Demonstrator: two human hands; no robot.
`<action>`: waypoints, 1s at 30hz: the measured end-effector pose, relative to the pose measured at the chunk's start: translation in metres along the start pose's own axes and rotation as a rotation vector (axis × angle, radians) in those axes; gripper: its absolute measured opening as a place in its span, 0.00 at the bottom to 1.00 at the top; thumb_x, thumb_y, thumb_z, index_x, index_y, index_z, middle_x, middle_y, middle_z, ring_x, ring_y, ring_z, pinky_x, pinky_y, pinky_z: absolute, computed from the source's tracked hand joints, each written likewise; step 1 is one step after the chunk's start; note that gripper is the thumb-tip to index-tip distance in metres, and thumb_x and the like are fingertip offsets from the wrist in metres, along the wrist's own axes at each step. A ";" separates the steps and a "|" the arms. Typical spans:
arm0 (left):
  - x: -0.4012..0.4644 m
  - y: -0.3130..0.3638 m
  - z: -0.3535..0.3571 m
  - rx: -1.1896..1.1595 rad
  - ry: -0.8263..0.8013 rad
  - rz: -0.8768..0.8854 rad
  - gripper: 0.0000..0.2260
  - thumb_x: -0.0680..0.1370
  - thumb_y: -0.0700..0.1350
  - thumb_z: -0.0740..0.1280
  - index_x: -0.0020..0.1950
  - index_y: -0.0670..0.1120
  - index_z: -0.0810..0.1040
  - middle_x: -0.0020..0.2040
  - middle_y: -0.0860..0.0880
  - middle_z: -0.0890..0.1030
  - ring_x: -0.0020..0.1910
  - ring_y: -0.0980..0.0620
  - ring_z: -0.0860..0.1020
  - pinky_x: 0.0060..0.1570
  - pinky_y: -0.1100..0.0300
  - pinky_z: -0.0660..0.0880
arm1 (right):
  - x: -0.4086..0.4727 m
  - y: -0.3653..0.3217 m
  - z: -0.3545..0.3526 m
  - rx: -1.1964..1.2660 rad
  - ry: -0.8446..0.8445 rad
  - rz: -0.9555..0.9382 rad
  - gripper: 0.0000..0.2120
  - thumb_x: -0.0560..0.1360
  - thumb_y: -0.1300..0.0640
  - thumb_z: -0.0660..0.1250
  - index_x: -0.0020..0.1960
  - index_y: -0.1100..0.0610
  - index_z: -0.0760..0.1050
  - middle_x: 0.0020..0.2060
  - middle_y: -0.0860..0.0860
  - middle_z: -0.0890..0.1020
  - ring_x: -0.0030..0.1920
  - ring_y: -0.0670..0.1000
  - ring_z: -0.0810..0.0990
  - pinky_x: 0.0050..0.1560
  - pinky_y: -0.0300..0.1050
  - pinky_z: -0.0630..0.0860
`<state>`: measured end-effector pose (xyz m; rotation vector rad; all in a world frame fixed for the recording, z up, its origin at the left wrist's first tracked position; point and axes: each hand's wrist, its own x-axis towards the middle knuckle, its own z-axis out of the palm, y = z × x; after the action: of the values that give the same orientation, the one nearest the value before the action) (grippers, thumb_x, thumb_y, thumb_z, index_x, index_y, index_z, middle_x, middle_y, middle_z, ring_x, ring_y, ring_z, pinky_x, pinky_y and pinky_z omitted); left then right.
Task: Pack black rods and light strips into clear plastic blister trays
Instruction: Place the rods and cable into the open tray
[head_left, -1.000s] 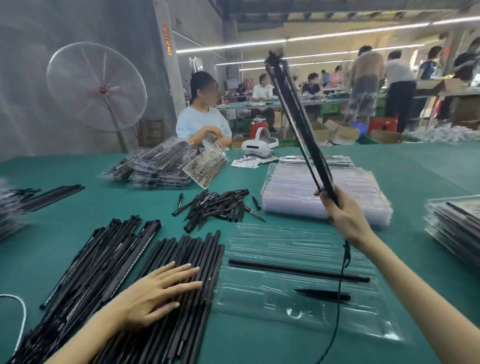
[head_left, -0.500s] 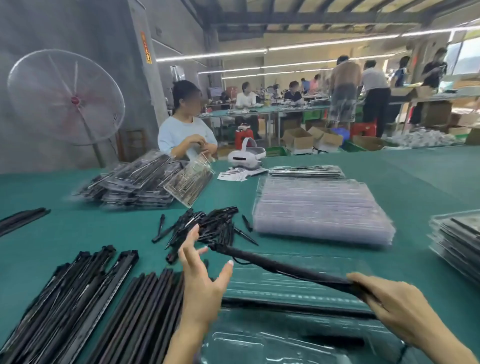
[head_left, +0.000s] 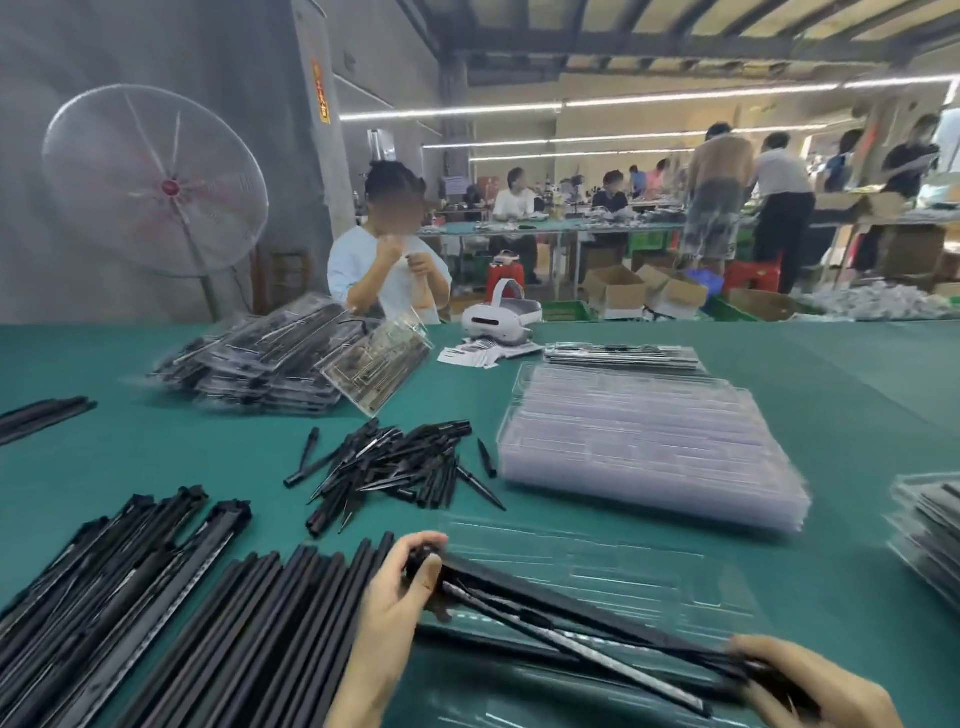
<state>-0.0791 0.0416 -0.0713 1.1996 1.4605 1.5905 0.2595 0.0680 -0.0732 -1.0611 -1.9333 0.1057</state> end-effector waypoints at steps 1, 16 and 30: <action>0.001 0.002 -0.002 0.047 -0.003 0.031 0.06 0.74 0.51 0.65 0.46 0.55 0.81 0.35 0.48 0.80 0.32 0.52 0.79 0.32 0.61 0.76 | -0.001 0.001 -0.003 0.004 0.003 0.012 0.08 0.61 0.54 0.75 0.37 0.44 0.80 0.32 0.35 0.80 0.31 0.37 0.78 0.38 0.27 0.73; -0.011 -0.005 -0.010 -0.002 0.062 -0.259 0.15 0.82 0.48 0.60 0.41 0.40 0.75 0.28 0.47 0.78 0.22 0.52 0.75 0.19 0.65 0.64 | -0.009 -0.002 0.001 -0.010 -0.095 0.135 0.19 0.60 0.49 0.77 0.40 0.48 0.67 0.36 0.39 0.79 0.28 0.39 0.72 0.33 0.30 0.69; -0.010 -0.015 -0.012 -0.062 0.135 -0.375 0.12 0.81 0.45 0.62 0.44 0.39 0.77 0.36 0.45 0.79 0.23 0.52 0.75 0.19 0.66 0.67 | -0.005 -0.010 0.006 0.192 -0.132 0.172 0.11 0.63 0.59 0.74 0.37 0.58 0.71 0.34 0.48 0.75 0.34 0.46 0.71 0.40 0.30 0.66</action>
<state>-0.0883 0.0309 -0.0875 0.7406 1.5989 1.4643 0.2501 0.0606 -0.0754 -1.1112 -1.9013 0.4580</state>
